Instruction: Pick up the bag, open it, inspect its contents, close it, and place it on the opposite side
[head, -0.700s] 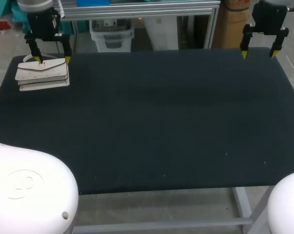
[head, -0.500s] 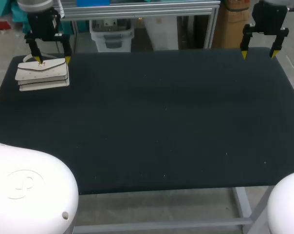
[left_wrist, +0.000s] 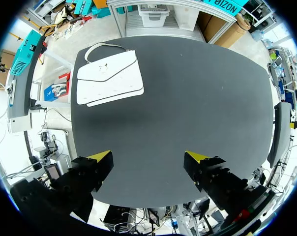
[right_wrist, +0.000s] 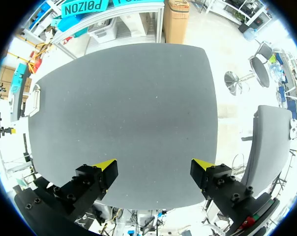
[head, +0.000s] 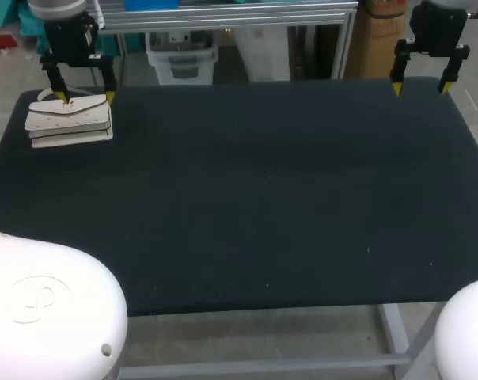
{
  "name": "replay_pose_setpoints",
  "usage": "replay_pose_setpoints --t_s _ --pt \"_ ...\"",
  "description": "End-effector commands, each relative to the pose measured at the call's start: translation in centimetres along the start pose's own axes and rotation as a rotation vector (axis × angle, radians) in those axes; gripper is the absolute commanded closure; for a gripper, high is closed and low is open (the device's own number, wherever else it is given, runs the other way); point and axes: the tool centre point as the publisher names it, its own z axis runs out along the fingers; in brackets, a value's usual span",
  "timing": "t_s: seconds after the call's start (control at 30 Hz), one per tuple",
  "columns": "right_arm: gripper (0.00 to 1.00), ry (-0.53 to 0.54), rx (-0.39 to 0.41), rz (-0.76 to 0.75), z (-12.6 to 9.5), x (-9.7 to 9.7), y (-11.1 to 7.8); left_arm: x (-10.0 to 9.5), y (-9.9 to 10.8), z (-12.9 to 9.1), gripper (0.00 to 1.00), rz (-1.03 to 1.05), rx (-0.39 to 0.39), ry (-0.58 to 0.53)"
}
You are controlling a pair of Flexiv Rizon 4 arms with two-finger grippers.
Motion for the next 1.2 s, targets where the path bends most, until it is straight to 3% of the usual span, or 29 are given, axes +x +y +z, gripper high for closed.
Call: replay_pose_setpoints --t_s 0.03,0.27,0.57,0.73,0.83,1.2 --pt "0.0 0.011 -0.09 -0.19 0.0 1.3 -0.4 -0.9 0.3 -0.3 0.0 0.005 0.026 0.02" --pt "0.0 -0.028 -0.257 -0.622 0.5 3.2 -1.2 -3.1 0.2 -0.2 0.0 0.022 0.053 0.117" --pt "0.0 0.044 -0.463 -1.028 1.1 3.2 -3.1 -6.2 -0.9 1.2 0.0 -0.002 0.02 0.301" --pt "0.0 0.137 -0.515 -1.146 1.6 2.6 -3.8 -7.0 -1.0 1.8 0.0 -0.031 0.012 0.368" --pt "0.0 0.198 -0.498 -1.209 2.1 3.0 -4.0 -7.2 -1.4 2.0 0.0 -0.05 0.002 0.393" --pt "0.0 0.198 -0.498 -1.209 2.1 3.0 -4.0 -7.3 -1.5 2.1 0.0 -0.056 -0.003 0.381"
